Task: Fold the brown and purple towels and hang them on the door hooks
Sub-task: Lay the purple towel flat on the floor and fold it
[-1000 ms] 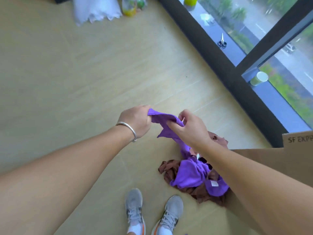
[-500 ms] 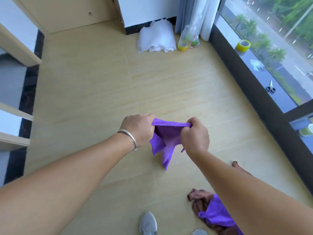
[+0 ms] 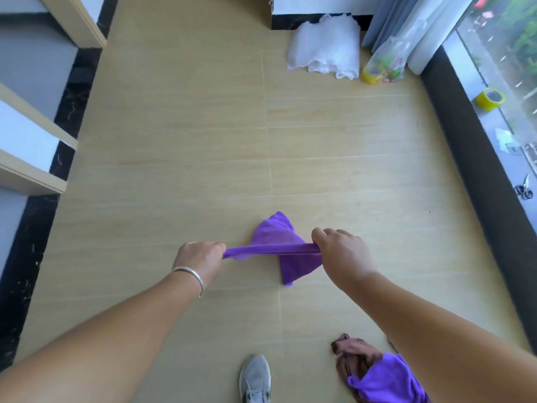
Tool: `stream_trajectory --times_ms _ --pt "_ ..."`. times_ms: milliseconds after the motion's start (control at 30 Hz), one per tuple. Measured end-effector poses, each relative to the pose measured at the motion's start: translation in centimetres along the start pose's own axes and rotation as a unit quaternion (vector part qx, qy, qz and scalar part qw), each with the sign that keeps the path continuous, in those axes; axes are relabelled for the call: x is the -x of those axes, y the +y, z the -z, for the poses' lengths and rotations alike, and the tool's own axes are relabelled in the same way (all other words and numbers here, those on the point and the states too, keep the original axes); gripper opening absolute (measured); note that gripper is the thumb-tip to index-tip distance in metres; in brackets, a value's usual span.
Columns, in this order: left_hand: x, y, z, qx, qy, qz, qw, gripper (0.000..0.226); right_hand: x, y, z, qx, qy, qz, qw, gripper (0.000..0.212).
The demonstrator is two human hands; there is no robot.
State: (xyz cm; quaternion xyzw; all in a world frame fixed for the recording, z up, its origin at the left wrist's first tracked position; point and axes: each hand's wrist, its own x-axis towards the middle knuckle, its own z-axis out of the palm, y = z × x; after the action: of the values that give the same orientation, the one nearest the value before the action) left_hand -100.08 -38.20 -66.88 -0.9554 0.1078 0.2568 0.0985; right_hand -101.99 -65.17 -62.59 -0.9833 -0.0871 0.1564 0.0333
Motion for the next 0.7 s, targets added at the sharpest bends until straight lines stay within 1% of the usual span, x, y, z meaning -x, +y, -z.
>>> stream_trajectory --times_ms 67,133,200,233,300,367,433,500,567,633,700 --pt "-0.2 -1.5 -1.3 0.008 -0.020 0.015 1.000 0.021 -1.4 -1.3 -0.1 0.018 -0.034 0.008 0.999 0.024" --pt "-0.6 -3.1 -1.7 0.011 -0.035 0.029 0.999 0.019 -3.0 -2.7 0.6 0.012 -0.059 0.010 0.998 0.021" --pt "-1.7 -4.8 -1.4 0.009 -0.032 0.040 0.999 0.019 -4.8 -3.7 1.5 0.008 -0.068 0.006 0.998 0.025" --pt "-2.4 -5.7 -0.8 0.011 -0.020 0.051 0.998 0.018 -5.8 -4.0 1.9 0.011 -0.057 0.001 0.998 0.025" --pt "-4.1 -7.9 1.2 0.025 0.026 0.075 0.997 0.016 -8.1 -4.3 3.2 0.014 -0.019 -0.021 0.999 0.029" --pt "-5.8 -10.0 4.1 0.044 0.093 0.097 0.990 0.018 -10.5 -4.1 5.2 0.016 0.016 -0.041 0.999 0.032" --pt "-6.6 -11.7 7.9 0.077 0.160 0.112 0.978 0.020 -12.5 -3.7 7.8 0.012 0.060 -0.050 0.997 0.025" --pt "-6.4 -13.0 11.5 0.131 0.221 0.127 0.958 0.023 -13.7 -3.3 10.6 -0.004 0.106 -0.054 0.993 0.015" --pt "-5.4 -13.8 14.0 0.198 0.278 0.132 0.931 0.028 -14.0 -3.0 13.1 -0.029 0.140 -0.057 0.988 0.010" --pt "-3.7 -14.5 15.1 0.255 0.334 0.125 0.899 0.027 -13.3 -2.9 14.8 -0.049 0.164 -0.055 0.984 0.012" --pt "-1.5 -14.9 15.0 0.283 0.366 0.120 0.878 0.028 -12.0 -2.9 15.4 -0.070 0.178 -0.050 0.980 0.016"
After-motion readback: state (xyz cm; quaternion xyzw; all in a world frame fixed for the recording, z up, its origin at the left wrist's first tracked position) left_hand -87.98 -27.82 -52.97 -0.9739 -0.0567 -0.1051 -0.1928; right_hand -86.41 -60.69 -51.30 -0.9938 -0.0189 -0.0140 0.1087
